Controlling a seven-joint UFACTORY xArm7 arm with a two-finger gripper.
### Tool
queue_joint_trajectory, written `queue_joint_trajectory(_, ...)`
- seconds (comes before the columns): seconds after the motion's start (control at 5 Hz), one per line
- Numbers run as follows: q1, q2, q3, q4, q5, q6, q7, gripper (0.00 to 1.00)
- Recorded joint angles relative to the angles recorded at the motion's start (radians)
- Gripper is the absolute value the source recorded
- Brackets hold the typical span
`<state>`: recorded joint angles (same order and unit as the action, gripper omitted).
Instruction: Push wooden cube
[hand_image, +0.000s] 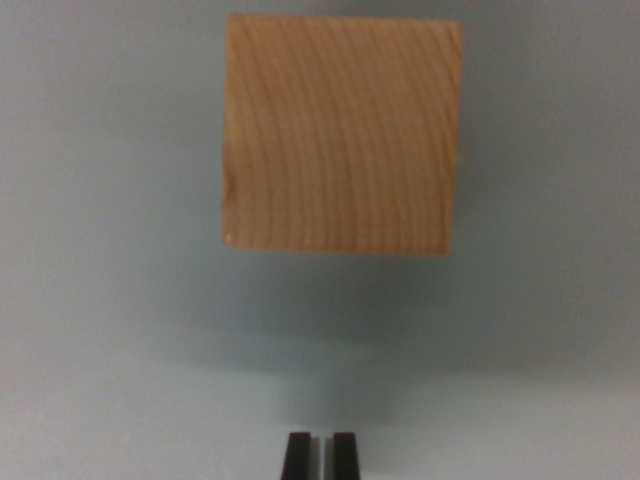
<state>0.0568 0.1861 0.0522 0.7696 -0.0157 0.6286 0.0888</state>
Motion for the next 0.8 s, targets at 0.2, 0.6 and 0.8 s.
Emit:
queue_joint_trajectory(0.2,-0.0001,0.008,0.0,0.012,-0.0002,0.004,0.0,1.0)
queue_joint_trajectory(0.6,-0.0003,0.021,-0.001,0.033,-0.0007,0.012,-0.001,1.0)
queue_joint_trajectory(0.8,-0.0003,0.021,-0.001,0.033,-0.0007,0.012,-0.001,1.0)
